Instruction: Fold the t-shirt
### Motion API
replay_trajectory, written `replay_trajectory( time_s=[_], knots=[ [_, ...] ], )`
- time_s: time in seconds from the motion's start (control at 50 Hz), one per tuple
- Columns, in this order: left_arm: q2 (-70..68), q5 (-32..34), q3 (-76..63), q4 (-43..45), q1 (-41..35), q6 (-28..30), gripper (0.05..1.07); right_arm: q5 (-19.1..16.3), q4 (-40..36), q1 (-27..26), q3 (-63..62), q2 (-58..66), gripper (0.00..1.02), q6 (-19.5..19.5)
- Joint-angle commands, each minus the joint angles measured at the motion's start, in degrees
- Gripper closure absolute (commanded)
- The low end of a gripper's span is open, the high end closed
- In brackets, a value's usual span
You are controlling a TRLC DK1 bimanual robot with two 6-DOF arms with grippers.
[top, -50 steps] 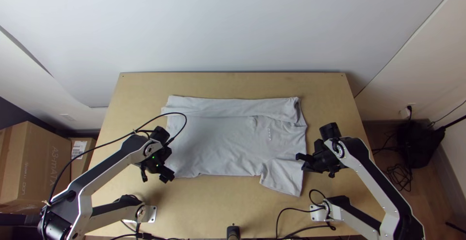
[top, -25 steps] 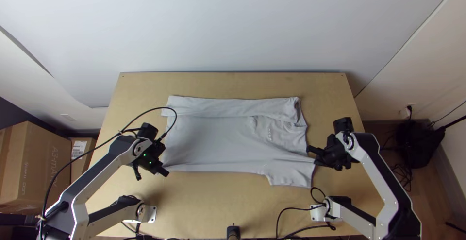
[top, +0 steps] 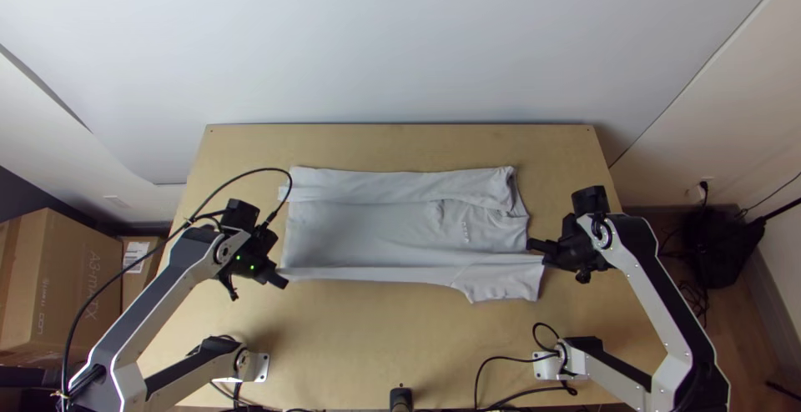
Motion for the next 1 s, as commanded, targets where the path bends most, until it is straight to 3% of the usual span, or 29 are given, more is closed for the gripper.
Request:
replay_trajectory(
  time_s=[0.0, 0.2, 0.5, 0.98],
  knots=[
    [2.2, -0.5, 3.0, 2.3, 0.7, -2.0, 1.04, 0.9, 1.7, 0.9, 1.4, -0.6, 1.0, 1.0],
    [7.3, -0.5, 6.1, 9.4, 4.0, -2.7, 1.04, 1.0, 8.0, 2.2, 2.7, 0.6, 1.0, 1.0],
    [16.0, -0.4, 15.6, 13.3, 5.0, -3.7, 1.04, 1.0, 18.8, 4.8, 8.8, 7.8, 1.0, 0.9],
    [32.0, -0.3, 34.5, 15.8, 6.7, -3.8, 1.04, 1.1, 22.6, 4.2, 21.9, 25.9, 1.0, 0.7]
  ],
)
